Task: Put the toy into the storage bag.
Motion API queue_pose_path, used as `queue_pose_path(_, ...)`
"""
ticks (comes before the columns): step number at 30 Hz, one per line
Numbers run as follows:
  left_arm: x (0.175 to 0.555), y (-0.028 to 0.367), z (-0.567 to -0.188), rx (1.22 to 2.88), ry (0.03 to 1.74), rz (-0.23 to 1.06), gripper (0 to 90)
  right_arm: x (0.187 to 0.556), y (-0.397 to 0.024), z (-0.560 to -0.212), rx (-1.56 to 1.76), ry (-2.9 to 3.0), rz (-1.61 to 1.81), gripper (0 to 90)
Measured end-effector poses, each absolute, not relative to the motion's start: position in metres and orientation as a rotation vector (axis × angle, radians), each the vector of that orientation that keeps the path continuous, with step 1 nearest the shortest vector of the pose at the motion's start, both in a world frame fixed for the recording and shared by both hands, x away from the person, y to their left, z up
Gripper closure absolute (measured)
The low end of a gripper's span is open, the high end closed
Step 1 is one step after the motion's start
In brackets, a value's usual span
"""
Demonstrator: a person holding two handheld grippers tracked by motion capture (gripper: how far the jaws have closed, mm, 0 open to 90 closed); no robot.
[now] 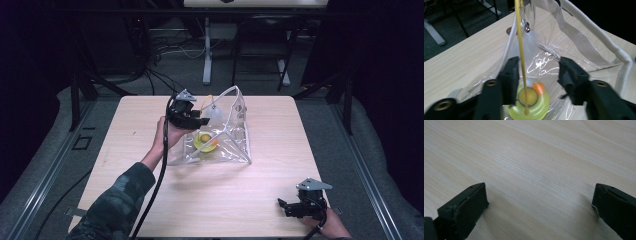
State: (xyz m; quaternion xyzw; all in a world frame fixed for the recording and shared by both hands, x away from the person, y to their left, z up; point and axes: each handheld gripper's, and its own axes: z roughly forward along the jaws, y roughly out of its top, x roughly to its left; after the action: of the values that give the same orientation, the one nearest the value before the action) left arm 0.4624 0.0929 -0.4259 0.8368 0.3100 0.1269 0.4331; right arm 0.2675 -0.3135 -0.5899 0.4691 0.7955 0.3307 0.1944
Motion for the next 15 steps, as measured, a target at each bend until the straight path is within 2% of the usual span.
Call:
queue_pose_path(3,0.459,0.096,-0.42,2.08,0.759,0.323,32.7,0.268,-0.314,-0.59,1.313,2.229,0.928,0.0)
queue_pose_path(6,0.454,0.1,-0.414,2.072,0.759,0.329,21.4,0.268,-0.314,-0.59,1.315,2.23,0.927,0.0)
queue_pose_path(8,0.451,0.103,-0.41,2.07,0.761,0.335,15.7,0.268,-0.314,-0.59,1.315,2.23,0.926,0.0)
queue_pose_path(12,0.443,0.111,-0.4,2.073,0.758,0.347,11.9,0.267,-0.314,-0.59,1.315,2.23,0.926,0.0)
queue_pose_path(15,0.435,0.117,-0.392,2.078,0.757,0.375,3.5,0.267,-0.314,-0.59,1.315,2.23,0.926,0.0)
